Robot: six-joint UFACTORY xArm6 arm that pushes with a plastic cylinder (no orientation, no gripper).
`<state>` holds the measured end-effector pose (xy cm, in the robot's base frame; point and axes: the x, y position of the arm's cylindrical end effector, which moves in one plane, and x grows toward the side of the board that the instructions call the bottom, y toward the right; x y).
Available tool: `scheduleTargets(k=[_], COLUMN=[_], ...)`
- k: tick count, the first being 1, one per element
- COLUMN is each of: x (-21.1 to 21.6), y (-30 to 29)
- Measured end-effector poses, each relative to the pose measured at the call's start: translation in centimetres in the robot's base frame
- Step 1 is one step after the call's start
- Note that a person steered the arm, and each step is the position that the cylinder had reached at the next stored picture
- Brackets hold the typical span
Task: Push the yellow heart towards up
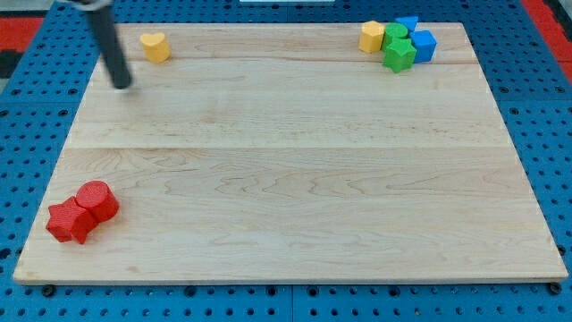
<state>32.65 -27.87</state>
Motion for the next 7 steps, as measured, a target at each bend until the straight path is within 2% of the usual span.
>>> scheduleTargets(k=[1, 2, 3, 4, 5, 6, 7], x=[-0.6, -4.1, -8.9, -9.8, -8.3, -6.4, -5.4], y=[-2.6, -1.9, 0.1, 5.5, 10.4, 12.2, 8.1])
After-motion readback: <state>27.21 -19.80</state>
